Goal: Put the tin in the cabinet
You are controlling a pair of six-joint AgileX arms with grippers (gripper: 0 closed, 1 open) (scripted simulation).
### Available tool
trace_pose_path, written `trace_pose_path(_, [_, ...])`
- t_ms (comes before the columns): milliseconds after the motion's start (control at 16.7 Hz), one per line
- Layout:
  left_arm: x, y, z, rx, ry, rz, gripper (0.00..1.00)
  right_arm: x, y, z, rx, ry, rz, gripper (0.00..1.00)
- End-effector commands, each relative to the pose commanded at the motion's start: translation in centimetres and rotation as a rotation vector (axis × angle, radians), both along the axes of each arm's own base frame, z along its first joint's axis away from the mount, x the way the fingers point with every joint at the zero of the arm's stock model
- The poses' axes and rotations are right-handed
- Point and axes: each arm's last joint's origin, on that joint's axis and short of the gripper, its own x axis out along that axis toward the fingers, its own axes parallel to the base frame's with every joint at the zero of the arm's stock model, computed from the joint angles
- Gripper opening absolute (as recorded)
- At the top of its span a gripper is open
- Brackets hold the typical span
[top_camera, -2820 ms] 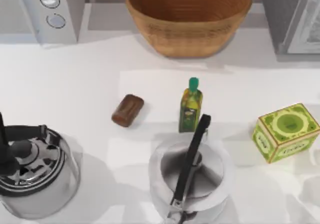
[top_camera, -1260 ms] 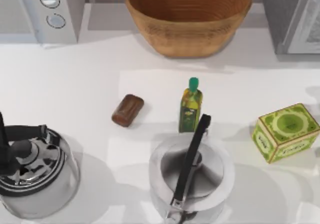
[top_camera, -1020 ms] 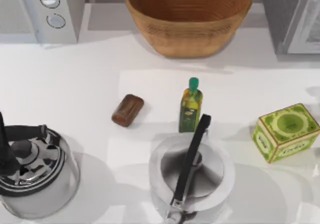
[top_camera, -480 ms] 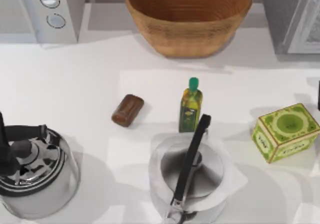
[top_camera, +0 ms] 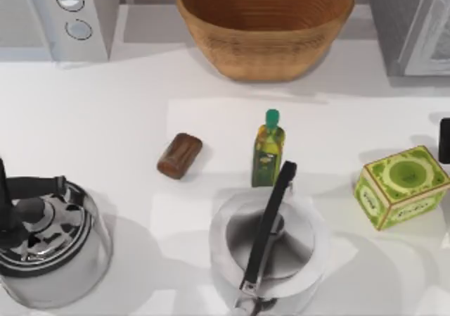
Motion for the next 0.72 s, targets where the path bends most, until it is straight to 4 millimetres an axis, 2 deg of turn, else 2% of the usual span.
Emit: trace_pose_path(720, [0.0, 0.0, 0.0, 0.0, 0.0, 0.0, 1.0, 0.0, 0.0, 0.0, 0.0, 0.0, 0.0, 0.1])
